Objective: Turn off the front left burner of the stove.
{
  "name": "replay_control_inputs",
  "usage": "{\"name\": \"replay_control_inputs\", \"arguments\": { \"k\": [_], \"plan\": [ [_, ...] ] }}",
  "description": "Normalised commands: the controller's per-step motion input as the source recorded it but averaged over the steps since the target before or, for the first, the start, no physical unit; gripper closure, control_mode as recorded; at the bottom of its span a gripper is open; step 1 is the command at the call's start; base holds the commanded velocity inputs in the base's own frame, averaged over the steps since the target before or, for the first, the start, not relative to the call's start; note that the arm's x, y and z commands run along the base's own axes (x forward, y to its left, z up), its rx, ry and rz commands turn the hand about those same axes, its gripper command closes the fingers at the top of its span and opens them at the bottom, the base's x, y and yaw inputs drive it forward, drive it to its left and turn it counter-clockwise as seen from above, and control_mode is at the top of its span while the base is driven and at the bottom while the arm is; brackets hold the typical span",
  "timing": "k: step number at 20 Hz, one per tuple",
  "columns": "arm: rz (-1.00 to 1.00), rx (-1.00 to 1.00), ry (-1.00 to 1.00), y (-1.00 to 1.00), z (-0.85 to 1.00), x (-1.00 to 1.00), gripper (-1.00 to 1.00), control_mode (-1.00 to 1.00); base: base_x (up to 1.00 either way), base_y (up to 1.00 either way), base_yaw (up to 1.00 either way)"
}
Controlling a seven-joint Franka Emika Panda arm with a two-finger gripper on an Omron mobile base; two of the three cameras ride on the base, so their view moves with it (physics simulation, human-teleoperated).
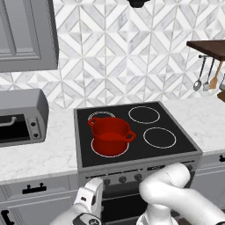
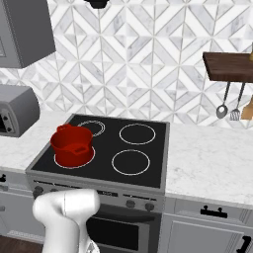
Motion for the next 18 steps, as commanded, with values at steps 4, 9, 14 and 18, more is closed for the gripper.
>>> {"name": "replay_control_inputs", "arguments": {
  "k": [4, 9, 14, 18],
  "plan": [
    [0.0, -0.07, -0.23, 0.0, -0.32, 0.23, -1.0, -1.0, 0.0, 0.0, 0.0],
    [0.0, -0.01, -0.14, 0.0, -0.17, 0.3, -1.0, -1.0, 0.0, 0.0, 0.0],
    [0.0, 0.0, -0.05, 0.0, -0.08, 0.39, -1.0, -1.0, 0.0, 0.0, 0.0],
    [0.0, 0.0, -0.05, 0.0, -0.11, 0.32, -1.0, -1.0, 0.0, 0.0, 0.0]
  ]
}}
